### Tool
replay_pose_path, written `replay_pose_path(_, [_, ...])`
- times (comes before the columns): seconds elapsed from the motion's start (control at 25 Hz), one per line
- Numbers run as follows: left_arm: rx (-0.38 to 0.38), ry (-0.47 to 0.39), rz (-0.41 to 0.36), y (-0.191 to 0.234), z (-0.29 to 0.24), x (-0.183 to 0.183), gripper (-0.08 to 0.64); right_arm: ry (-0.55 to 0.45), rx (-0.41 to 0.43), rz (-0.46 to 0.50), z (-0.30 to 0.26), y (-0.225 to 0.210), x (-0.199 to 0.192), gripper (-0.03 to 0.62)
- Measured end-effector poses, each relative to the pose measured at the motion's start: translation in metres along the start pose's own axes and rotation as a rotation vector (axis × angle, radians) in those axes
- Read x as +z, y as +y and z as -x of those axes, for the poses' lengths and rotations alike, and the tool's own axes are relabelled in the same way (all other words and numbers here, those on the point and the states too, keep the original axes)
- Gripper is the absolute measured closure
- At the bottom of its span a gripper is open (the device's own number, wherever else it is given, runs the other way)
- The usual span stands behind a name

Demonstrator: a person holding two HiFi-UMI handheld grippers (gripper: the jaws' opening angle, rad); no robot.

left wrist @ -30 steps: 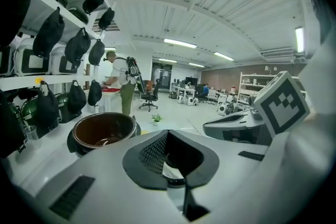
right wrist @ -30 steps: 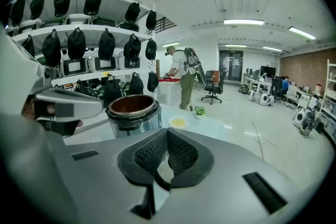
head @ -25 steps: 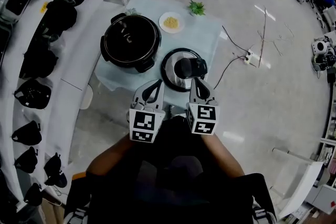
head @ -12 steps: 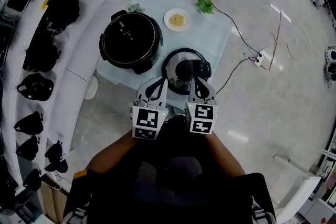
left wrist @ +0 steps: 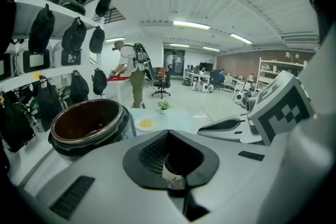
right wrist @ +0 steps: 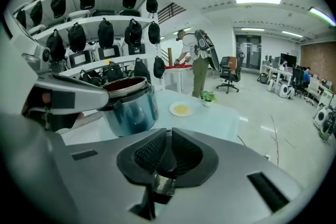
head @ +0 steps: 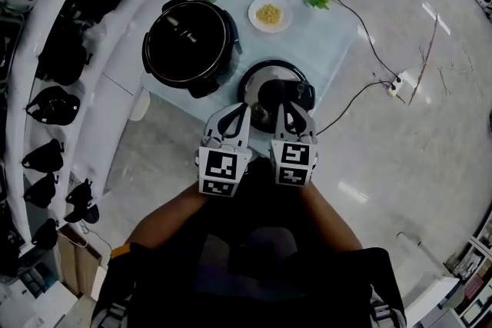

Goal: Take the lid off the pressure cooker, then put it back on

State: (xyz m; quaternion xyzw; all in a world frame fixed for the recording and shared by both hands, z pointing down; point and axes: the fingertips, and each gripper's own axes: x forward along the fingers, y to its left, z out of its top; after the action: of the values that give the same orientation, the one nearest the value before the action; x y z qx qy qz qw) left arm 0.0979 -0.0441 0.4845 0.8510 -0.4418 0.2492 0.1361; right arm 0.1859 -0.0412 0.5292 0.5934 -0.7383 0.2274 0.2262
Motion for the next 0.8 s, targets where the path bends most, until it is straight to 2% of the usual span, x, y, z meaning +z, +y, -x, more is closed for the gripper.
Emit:
replay_pose_path(0.12, [0.034,0.013,0.008,-0.004,-0.008,-0.006,0.552,0.007,0.029,0.007,-0.006,-0.005,-0.006,0.549])
replay_pose_path(0.24, [0.060,0.018,0.022,-0.008,-0.013,-0.012,0.552,0.014,0.052,0.016,-0.011,-0.010,-0.012,0.495])
replay_pose_path(0.56, [0.090,0.046,0.044,-0.007,-0.017,-0.039,0.552,0.040,0.083,0.015,-0.025,-0.003,-0.033,0.419])
replay_pose_path(0.8, [0.089,0.064,0.042,0.006,-0.023,-0.060,0.552,0.068,0.072,0.022,-0.042,0.013,-0.050,0.350])
